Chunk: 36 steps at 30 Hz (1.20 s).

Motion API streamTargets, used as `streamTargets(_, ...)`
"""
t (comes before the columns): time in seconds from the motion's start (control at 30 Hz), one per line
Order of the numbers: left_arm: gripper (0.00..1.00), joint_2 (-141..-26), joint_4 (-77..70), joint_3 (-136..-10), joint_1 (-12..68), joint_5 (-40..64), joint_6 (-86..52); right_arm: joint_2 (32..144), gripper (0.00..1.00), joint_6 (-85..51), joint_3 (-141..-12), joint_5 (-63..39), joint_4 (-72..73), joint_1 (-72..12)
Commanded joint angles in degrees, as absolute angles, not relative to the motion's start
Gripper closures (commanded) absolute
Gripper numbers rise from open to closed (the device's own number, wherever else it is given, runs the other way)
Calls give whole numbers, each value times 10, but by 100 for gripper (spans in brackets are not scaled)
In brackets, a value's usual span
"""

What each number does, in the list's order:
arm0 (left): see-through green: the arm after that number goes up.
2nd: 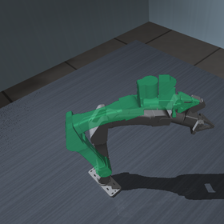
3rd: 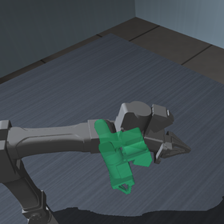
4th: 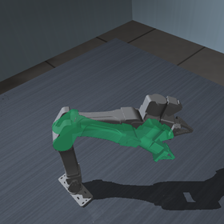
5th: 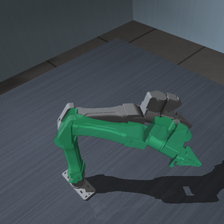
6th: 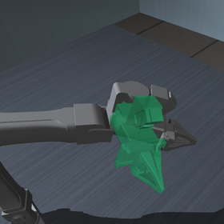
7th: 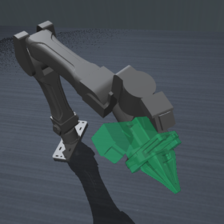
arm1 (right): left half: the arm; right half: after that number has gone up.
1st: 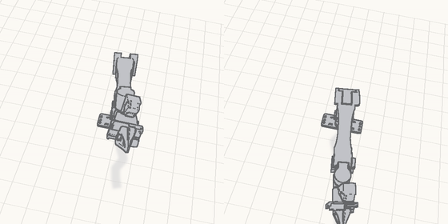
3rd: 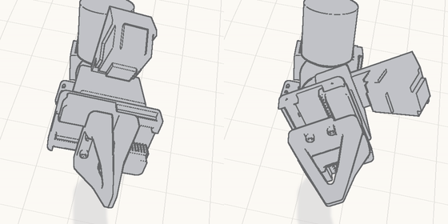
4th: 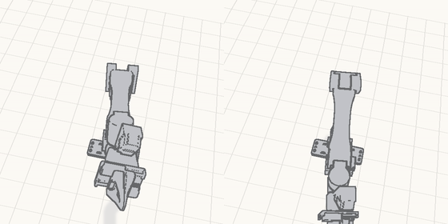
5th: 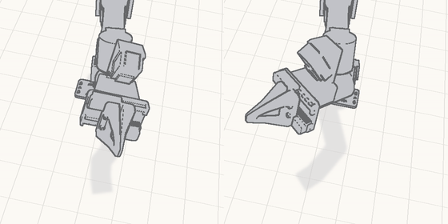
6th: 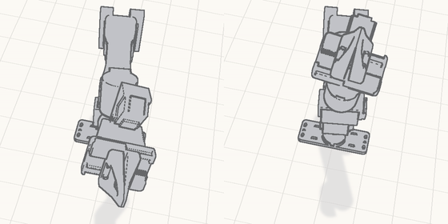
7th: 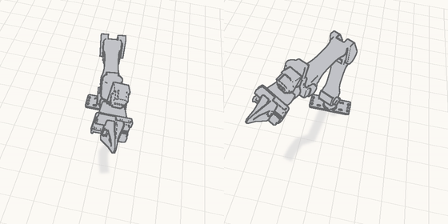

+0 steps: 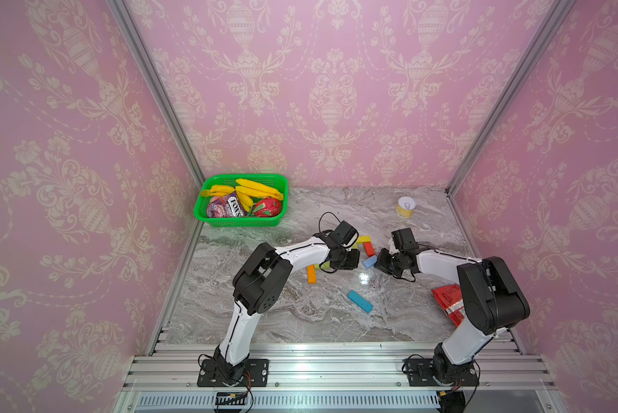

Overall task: Assemble the letter p with building blocks
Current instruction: Assemble the building block at the center of the board.

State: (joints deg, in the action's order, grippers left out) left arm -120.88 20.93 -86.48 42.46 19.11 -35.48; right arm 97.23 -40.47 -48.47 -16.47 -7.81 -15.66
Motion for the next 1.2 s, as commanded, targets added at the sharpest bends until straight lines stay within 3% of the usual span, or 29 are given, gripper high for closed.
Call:
streamTargets(0.0, 100, -1194, 219, -861, 422, 190, -347, 982, 89, -406, -456, -158, -114, -161)
streamTargets(0.4, 100, -1194, 219, -859, 422, 197, -339, 985, 89, -435, -459, -151, -105, -204)
streamTargets(1.17, 100, -1187, 219, -847, 422, 193, -339, 1004, 88, -433, -473, -138, -100, -204)
